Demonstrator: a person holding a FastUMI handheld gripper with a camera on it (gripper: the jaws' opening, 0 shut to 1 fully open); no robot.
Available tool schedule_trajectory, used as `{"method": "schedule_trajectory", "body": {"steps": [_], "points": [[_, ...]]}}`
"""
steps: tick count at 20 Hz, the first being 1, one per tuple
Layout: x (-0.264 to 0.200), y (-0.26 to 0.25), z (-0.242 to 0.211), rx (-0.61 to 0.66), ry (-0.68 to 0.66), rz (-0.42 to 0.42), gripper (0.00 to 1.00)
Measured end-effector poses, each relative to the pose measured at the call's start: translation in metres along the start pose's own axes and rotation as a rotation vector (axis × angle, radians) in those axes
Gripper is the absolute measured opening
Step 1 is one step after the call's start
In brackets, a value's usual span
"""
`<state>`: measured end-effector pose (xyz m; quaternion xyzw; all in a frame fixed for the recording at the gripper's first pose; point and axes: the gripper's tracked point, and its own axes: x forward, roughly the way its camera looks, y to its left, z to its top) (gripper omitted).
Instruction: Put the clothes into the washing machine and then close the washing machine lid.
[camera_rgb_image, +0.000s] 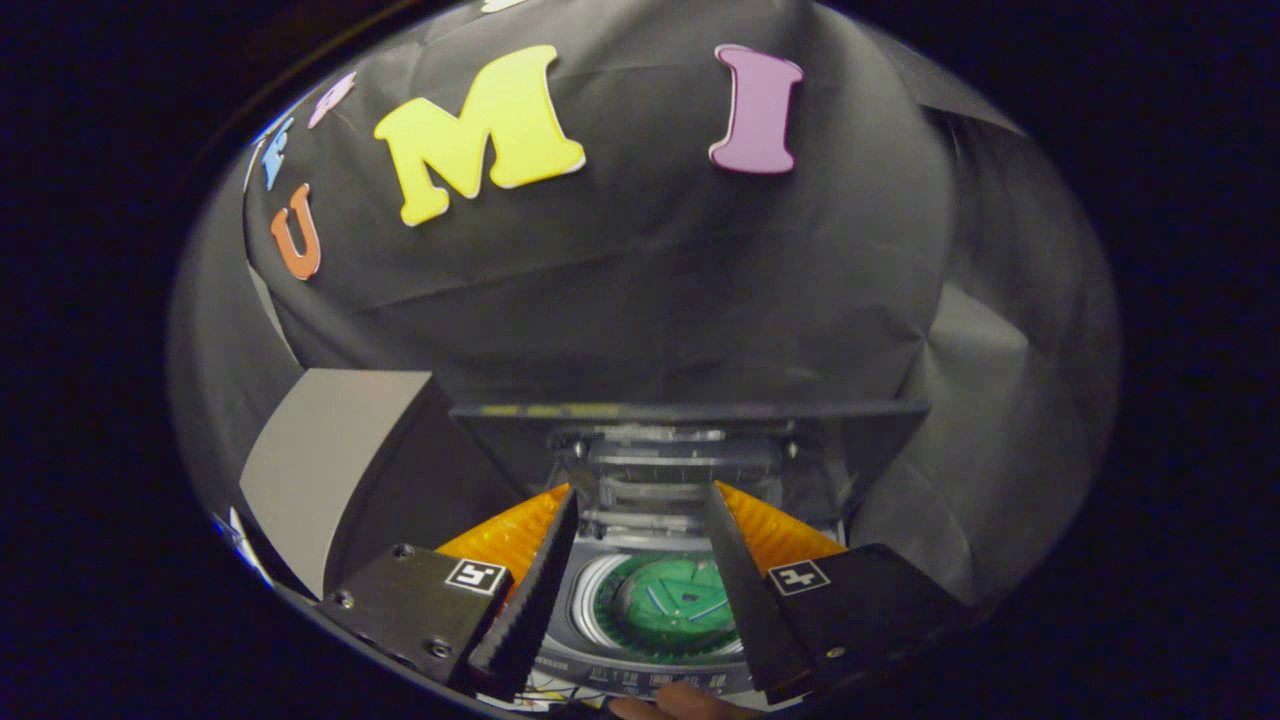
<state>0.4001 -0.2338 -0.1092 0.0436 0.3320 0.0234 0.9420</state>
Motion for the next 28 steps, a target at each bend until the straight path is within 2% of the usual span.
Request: {"method": "schedule_trajectory", "body": {"steps": [6, 10, 12, 15, 20, 28], "points": [[0.027, 0.0, 0.052, 0.023, -0.072, 0.0, 0.81], [0.058, -0.005, 0.075, -0.003, -0.092, -0.03, 0.81], [0.073, -0.011, 0.073, 0.0, -0.055, -0.049, 0.81], [0.086, -0.009, 0.068, 0.03, -0.044, -0.024, 0.81], [0.091, -0.014, 0.045, 0.027, -0.018, -0.043, 0.81], [0.082, -0.013, 0.039, 0.006, -0.094, -0.084, 0.81]]}}
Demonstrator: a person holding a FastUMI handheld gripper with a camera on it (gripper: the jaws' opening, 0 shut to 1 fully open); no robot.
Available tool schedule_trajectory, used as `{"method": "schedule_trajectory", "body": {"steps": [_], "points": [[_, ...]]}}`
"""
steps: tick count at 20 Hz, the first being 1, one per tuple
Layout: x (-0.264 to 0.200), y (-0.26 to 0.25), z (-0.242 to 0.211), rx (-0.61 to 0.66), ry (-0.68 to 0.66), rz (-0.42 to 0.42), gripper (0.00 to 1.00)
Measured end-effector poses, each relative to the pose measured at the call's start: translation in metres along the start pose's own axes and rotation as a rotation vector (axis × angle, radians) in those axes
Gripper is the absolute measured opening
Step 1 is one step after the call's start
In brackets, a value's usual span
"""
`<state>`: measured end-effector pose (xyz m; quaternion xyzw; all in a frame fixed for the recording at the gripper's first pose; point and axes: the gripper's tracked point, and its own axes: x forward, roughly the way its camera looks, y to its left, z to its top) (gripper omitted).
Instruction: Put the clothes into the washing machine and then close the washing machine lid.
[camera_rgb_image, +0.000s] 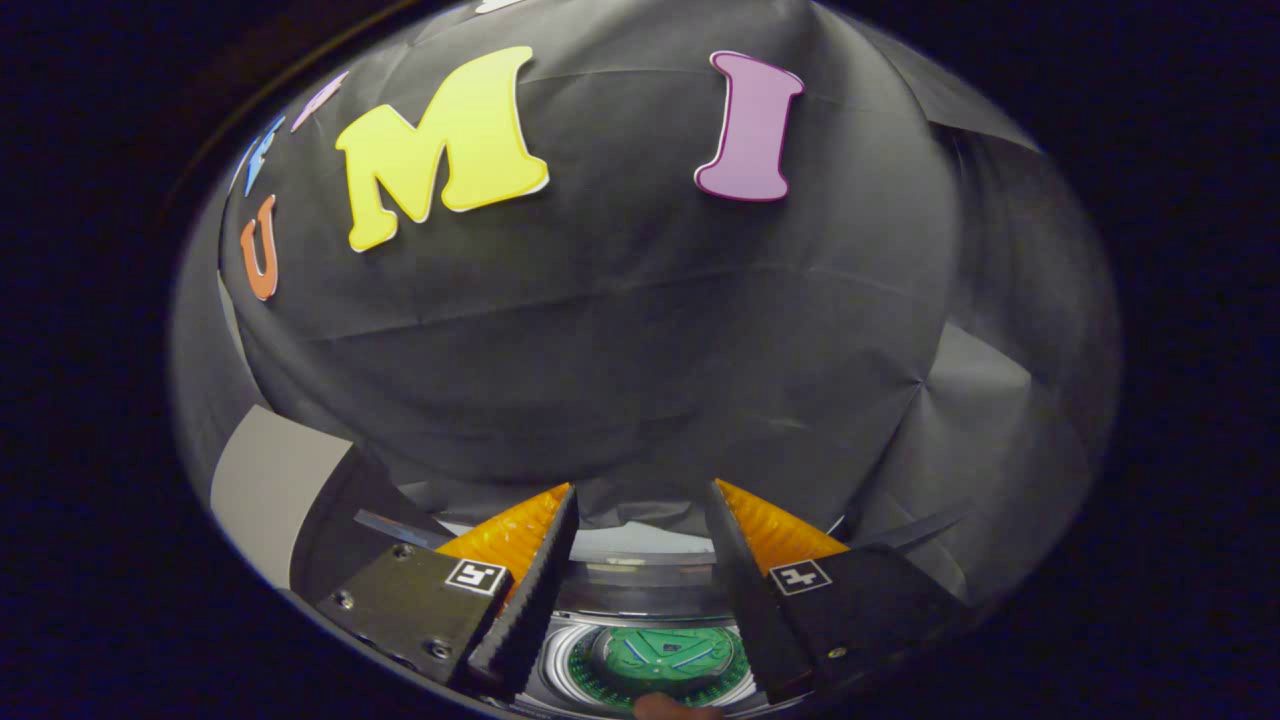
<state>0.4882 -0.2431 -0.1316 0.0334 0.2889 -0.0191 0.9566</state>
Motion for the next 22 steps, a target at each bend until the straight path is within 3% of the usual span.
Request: {"method": "schedule_trajectory", "body": {"steps": [10, 22], "points": [[-0.027, 0.003, -0.021, -0.008, 0.0, -0.059, 0.82], [-0.068, -0.002, -0.066, 0.009, 0.043, -0.063, 0.82]]}}
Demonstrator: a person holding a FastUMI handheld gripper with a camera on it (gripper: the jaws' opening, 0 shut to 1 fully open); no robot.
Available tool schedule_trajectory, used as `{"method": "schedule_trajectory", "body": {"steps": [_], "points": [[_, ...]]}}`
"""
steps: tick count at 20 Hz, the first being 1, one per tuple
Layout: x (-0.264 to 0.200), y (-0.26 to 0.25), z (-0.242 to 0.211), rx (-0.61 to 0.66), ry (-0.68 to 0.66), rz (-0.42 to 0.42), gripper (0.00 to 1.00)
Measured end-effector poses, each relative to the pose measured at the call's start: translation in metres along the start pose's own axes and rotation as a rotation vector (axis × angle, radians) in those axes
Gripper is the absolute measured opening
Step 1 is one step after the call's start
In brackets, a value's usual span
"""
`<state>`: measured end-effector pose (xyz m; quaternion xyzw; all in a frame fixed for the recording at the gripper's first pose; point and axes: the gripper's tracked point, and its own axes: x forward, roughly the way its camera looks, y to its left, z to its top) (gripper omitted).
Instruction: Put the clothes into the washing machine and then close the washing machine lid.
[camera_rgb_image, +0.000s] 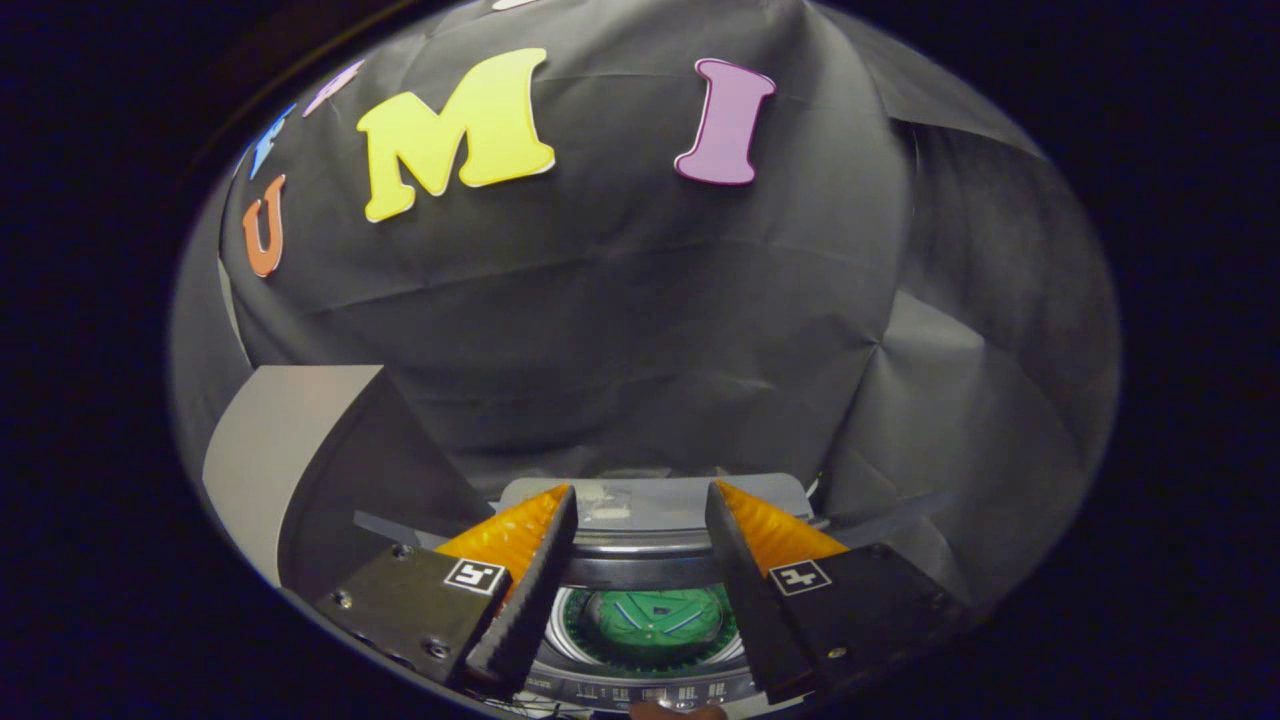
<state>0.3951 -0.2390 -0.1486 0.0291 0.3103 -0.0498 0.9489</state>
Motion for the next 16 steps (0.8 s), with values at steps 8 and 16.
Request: {"method": "schedule_trajectory", "body": {"steps": [8, 16], "points": [[-0.019, 0.0, -0.061, 0.092, 0.069, 0.015, 0.82], [-0.04, -0.016, -0.117, 0.121, 0.114, -0.041, 0.82]]}}
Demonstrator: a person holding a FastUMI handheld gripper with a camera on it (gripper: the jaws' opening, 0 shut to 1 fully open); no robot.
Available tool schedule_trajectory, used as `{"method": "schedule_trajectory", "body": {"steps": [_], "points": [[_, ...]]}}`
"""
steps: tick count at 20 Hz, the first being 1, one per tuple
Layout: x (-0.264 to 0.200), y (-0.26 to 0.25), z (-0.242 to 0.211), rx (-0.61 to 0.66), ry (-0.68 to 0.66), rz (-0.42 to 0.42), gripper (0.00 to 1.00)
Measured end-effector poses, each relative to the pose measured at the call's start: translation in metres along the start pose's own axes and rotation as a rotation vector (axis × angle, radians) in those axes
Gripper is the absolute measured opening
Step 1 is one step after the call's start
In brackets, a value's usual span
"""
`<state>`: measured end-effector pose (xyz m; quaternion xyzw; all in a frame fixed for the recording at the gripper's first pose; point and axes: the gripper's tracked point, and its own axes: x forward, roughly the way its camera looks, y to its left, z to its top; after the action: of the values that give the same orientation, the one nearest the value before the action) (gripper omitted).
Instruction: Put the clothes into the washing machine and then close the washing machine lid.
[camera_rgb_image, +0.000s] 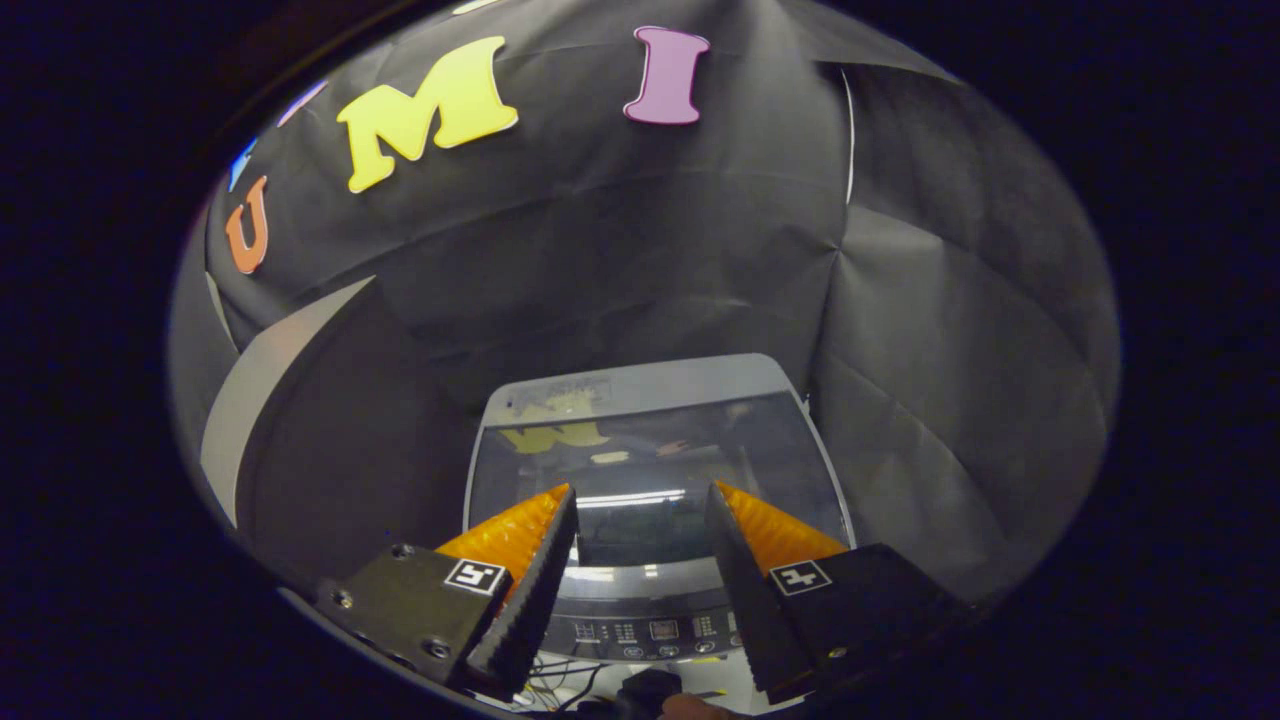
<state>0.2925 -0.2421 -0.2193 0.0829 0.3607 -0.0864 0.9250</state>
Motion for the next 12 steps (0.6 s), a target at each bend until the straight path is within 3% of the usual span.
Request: {"method": "schedule_trajectory", "body": {"steps": [7, 12], "points": [[-0.033, 0.005, -0.013, 0.091, -0.002, 0.0, 0.83], [-0.086, 0.012, -0.008, 0.048, -0.103, -0.034, 0.83]]}}
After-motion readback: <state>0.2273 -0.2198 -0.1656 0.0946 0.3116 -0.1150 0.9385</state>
